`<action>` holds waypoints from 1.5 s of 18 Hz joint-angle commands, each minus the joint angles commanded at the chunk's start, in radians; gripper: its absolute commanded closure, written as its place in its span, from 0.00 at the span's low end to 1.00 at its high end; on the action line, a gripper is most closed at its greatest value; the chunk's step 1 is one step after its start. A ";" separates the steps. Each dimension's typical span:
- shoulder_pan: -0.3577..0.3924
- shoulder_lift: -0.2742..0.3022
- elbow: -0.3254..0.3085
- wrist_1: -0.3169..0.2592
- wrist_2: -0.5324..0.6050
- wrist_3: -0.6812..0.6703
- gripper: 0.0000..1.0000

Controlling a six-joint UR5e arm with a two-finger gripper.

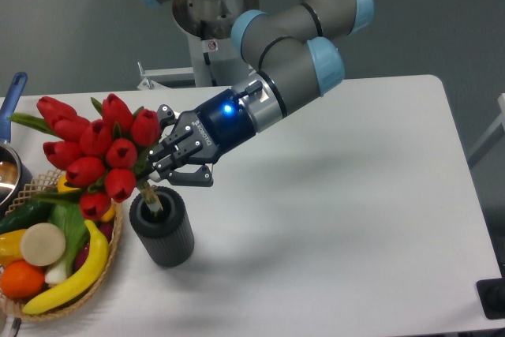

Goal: Insert the flowers into the vase
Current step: 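Lower the tulip stems into the black vase opening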

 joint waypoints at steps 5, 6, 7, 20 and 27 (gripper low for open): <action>-0.005 -0.017 -0.025 0.002 0.000 0.002 0.81; -0.005 -0.018 -0.034 0.002 0.000 0.002 0.81; -0.005 -0.024 -0.035 0.002 0.000 0.002 0.81; -0.014 -0.063 -0.100 0.002 0.066 0.069 0.81; -0.014 -0.074 -0.124 0.009 0.112 0.086 0.80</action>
